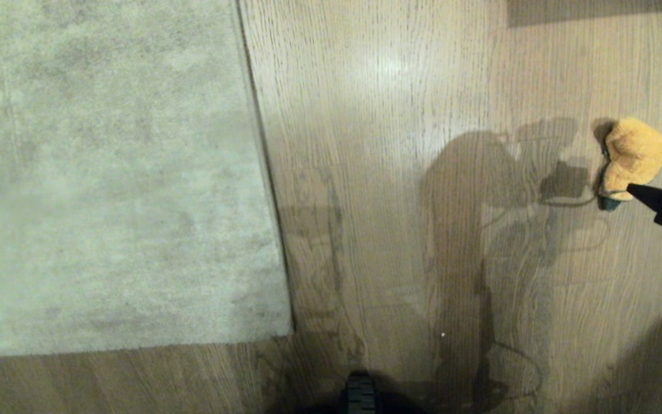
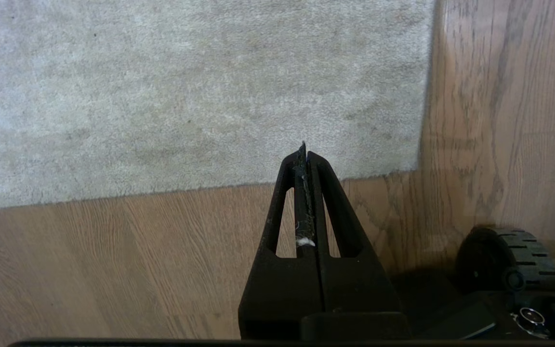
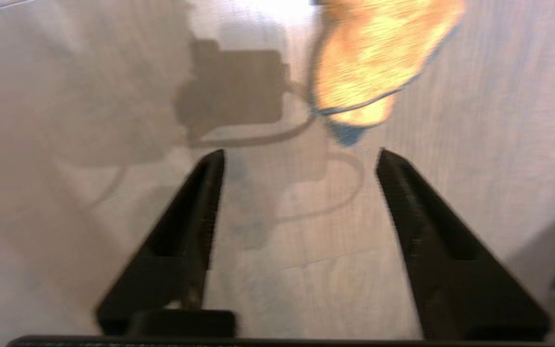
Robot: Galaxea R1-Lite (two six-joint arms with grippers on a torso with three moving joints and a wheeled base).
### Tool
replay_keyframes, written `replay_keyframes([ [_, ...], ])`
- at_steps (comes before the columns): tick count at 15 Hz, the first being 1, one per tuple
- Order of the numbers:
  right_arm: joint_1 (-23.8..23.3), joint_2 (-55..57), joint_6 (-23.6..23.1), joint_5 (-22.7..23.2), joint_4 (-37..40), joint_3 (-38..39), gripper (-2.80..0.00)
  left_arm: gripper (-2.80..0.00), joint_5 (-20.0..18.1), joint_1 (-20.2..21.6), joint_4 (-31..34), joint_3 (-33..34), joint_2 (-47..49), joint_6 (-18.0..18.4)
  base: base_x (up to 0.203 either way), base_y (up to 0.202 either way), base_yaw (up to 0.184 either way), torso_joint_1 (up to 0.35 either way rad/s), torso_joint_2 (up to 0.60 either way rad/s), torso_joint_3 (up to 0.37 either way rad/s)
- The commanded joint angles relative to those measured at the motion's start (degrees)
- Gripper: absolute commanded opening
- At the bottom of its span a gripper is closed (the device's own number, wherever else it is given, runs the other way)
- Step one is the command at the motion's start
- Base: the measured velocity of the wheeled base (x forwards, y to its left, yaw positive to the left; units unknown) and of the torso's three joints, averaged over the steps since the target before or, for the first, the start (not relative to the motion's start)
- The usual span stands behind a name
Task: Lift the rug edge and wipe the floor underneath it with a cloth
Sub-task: Pick up the rag
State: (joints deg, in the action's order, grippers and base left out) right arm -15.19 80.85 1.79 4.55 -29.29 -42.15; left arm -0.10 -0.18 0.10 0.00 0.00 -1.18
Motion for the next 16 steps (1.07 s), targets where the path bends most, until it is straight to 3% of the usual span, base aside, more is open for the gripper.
replay_keyframes([
  [1,-1.9,5.5,0.2,0.0,0.4,-4.2,0.0,-2.8,0.0,0.0,0.0,0.0,0.1,0.0,0.0,0.0,0.0,0.0,0.0,0.0],
  [8,-7.6,17.8,0.9,0.0,0.3,-18.0,0.0,-2.8,0.0,0.0,0.0,0.0,0.0,0.0,0.0,0.0,0.0,0.0,0.0,0.0],
  [11,-9.3,20.9,5.3,0.0,0.5,-23.4,0.0,-2.8,0.0,0.0,0.0,0.0,0.1,0.0,0.0,0.0,0.0,0.0,0.0,0.0],
  [16,-10.1,21.9,9.5,0.1,0.4,-24.7,0.0,-2.8,0.0,0.0,0.0,0.0,0.0,0.0,0.0,0.0,0.0,0.0,0.0,0.0],
])
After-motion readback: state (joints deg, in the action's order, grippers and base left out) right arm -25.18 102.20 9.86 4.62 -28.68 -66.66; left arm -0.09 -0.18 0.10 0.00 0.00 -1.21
